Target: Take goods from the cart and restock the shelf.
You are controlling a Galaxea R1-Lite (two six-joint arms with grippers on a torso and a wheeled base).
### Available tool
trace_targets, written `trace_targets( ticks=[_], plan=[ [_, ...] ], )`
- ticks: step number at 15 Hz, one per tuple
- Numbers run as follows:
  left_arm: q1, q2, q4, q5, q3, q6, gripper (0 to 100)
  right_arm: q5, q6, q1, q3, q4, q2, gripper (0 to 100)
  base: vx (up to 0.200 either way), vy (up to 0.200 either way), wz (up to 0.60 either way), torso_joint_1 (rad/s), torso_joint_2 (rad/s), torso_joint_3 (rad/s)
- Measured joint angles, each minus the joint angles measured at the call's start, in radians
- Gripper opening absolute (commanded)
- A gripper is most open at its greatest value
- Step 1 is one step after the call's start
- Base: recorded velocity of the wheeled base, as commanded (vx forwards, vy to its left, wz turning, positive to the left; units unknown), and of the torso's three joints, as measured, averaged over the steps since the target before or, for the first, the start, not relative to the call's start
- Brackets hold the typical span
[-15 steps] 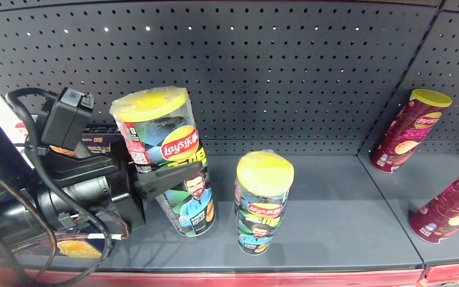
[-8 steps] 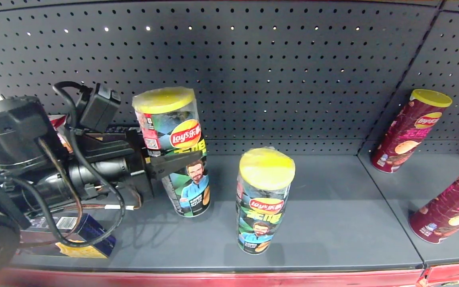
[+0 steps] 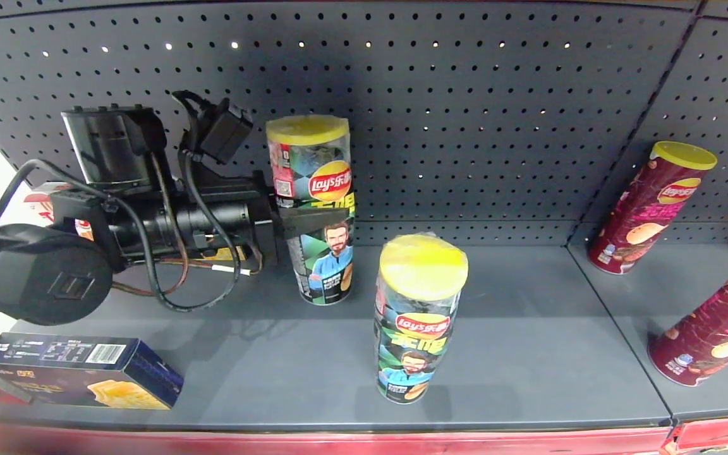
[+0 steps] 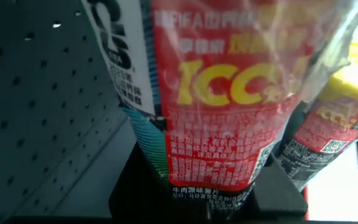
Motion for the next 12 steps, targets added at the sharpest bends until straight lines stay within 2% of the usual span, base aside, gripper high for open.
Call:
trace_targets(
  ticks=[2, 5, 9, 12],
  plan=[
    [-0.003, 0.032, 0.028, -0.012, -0.079, 0.014, 0, -0.001, 0.000, 0.000, 0.000, 0.000, 0.000, 100, 0.000, 0.000, 0.00, 0.000, 0.00, 0.000],
    [-0.011, 0.080, -0.031, -0.012, -0.113, 0.046, 0, 0.000, 0.000, 0.000, 0.000, 0.000, 0.001, 100, 0.000, 0.000, 0.00, 0.000, 0.00, 0.000],
    [-0.040, 0.160, -0.160, -0.004, -0.121, 0.048, 0, 0.000, 0.000, 0.000, 0.000, 0.000, 0.001, 100, 0.000, 0.000, 0.00, 0.000, 0.00, 0.000],
    [-0.064, 0.210, -0.183, 0.010, -0.125, 0.046, 0, 0.000, 0.000, 0.000, 0.000, 0.000, 0.001, 100, 0.000, 0.000, 0.00, 0.000, 0.00, 0.000]
  ],
)
